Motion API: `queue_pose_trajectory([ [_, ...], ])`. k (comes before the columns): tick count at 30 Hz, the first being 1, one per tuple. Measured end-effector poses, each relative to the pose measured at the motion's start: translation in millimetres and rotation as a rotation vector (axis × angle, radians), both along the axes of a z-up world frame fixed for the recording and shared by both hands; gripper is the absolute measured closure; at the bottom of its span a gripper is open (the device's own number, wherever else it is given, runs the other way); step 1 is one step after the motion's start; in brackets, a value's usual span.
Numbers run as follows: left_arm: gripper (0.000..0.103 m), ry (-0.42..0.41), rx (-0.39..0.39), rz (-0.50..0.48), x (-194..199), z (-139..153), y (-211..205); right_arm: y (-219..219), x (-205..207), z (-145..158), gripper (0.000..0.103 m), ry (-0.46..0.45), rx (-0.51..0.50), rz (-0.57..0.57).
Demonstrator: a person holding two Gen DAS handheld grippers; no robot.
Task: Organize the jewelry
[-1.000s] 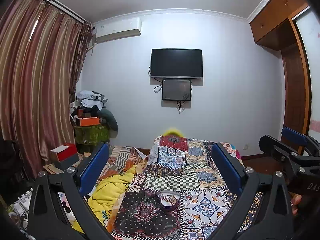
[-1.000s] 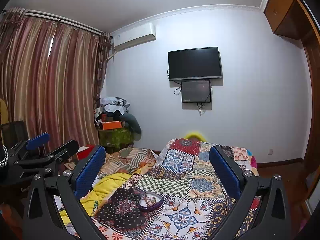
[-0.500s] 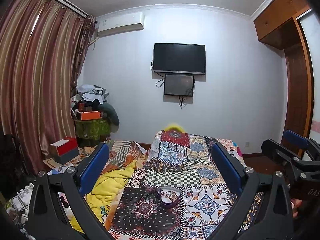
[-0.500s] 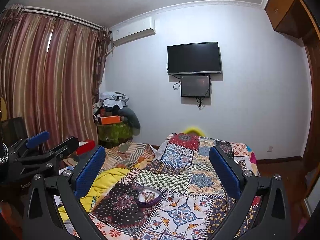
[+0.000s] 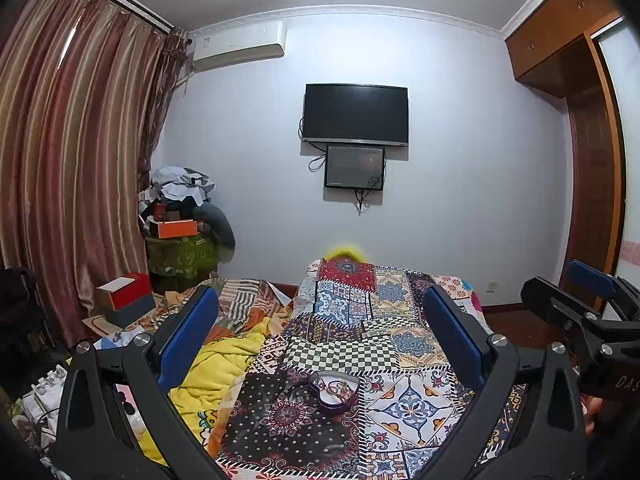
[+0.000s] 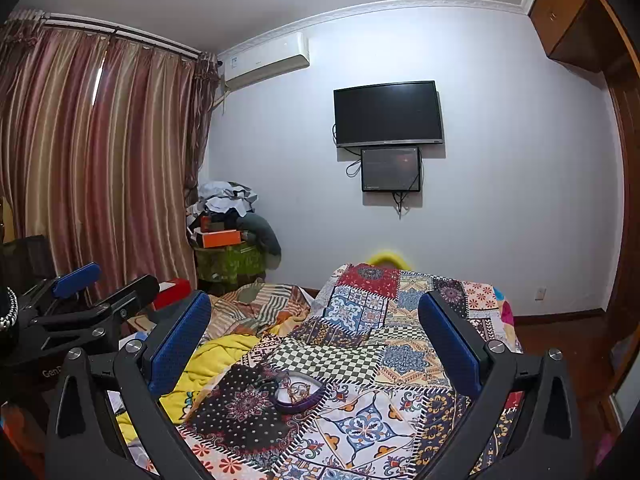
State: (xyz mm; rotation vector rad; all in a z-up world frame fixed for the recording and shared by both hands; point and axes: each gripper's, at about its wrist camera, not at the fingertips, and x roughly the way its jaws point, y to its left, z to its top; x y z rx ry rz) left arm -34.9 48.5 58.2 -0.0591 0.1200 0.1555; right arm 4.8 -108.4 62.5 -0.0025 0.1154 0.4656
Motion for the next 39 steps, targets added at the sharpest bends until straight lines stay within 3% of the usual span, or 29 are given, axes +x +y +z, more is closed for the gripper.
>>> queue_pose_trajectory([
  [39, 0.000, 0.011, 0.004, -0.013, 3.9, -4.3, -4.1, -2.6, 5.7, -4.7, 0.000, 0.017, -0.003, -0.001],
])
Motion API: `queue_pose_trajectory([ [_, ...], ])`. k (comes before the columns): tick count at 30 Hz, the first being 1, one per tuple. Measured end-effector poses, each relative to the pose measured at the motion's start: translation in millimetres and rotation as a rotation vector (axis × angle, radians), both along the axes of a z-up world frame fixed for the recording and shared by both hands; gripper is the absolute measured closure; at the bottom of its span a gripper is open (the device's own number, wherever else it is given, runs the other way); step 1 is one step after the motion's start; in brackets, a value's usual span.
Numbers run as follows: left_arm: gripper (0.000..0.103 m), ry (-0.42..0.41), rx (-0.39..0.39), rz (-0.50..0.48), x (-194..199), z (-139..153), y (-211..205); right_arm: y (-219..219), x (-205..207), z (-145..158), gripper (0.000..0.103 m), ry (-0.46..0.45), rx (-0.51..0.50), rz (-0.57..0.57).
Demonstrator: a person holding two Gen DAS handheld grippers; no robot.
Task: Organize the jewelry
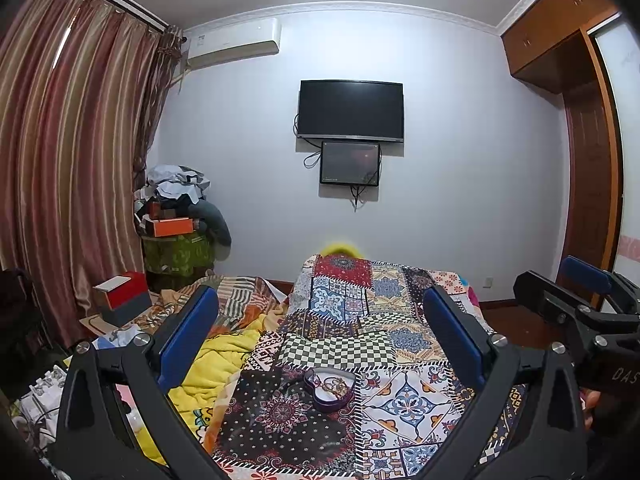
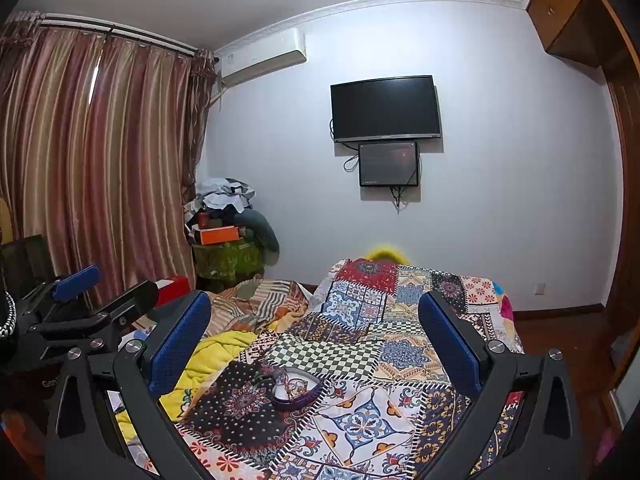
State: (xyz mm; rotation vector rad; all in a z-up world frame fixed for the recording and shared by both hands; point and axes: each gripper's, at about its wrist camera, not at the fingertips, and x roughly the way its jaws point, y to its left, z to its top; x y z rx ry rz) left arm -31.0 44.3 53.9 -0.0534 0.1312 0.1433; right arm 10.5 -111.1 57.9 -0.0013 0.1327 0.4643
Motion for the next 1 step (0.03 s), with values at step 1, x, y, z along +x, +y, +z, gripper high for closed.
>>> queue_pose_trajectory([
  [1, 0.000, 0.002, -0.002, 0.001, 0.7, -0.3, 0.8, 0.0, -0.1, -0.2, 0.000, 0.000, -0.001, -0.001],
])
